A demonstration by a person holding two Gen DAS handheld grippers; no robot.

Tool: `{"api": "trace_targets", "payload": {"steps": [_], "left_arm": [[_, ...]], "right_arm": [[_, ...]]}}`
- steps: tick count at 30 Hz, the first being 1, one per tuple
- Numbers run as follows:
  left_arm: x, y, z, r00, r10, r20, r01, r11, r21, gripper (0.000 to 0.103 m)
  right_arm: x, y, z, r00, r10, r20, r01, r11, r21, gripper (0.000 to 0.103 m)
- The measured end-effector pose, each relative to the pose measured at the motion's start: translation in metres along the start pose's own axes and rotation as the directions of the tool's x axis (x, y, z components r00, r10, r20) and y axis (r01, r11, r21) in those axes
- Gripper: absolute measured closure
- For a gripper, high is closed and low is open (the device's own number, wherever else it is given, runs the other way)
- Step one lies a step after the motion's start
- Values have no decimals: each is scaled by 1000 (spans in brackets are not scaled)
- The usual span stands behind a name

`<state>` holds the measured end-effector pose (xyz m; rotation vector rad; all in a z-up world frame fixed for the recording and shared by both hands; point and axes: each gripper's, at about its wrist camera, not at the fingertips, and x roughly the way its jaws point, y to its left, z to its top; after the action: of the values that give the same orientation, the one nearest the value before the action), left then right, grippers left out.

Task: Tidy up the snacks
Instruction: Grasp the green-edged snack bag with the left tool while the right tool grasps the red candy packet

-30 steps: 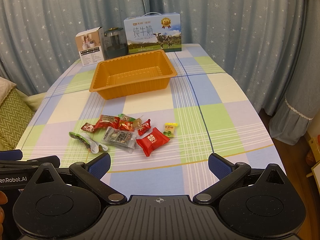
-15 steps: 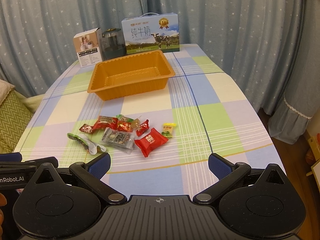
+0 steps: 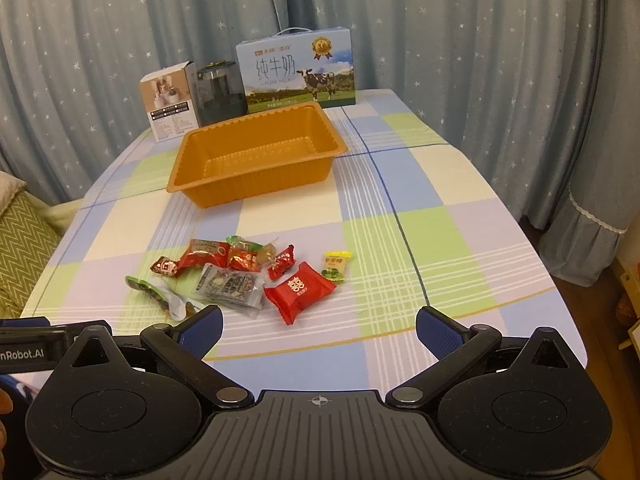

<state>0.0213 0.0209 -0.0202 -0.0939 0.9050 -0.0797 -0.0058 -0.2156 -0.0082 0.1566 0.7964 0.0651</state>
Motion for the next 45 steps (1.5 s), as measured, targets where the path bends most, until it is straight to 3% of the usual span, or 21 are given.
{"api": "trace_targets", "payload": {"steps": [6, 9, 12, 21, 27, 34, 37, 45], "left_arm": [[30, 11, 9, 1000, -10, -18, 9, 998, -65, 17], [46, 15, 13, 1000, -14, -24, 12, 995, -101, 21], [61, 17, 16, 1000, -16, -27, 13, 991, -133, 24], [97, 24, 20, 998, -41, -48, 30, 977, -211, 52], [111, 24, 25, 998, -40, -57, 26, 976, -217, 53], [119, 22, 26, 997, -38, -61, 26, 982, -189, 55], [120, 19, 27, 996, -52, -65, 40, 983, -177, 66], [114, 12, 24, 997, -36, -64, 30, 995, -95, 71]], "right_arm": [[21, -1, 4, 1000, 8, -4, -8, 1000, 0, 2], [37, -2, 7, 1000, 17, -22, -16, 1000, 6, 15], [53, -3, 9, 999, 12, -31, -11, 1000, 21, 17], [100, -9, 16, 995, 68, -67, -58, 989, 135, 33], [128, -7, 18, 994, 40, -102, -18, 978, 209, 38], [142, 0, 11, 991, -9, -130, 24, 993, 119, 56], [144, 1, 7, 990, -18, -142, 32, 995, 96, 68], [140, 2, 3, 990, -40, -136, 47, 998, 48, 74]]}}
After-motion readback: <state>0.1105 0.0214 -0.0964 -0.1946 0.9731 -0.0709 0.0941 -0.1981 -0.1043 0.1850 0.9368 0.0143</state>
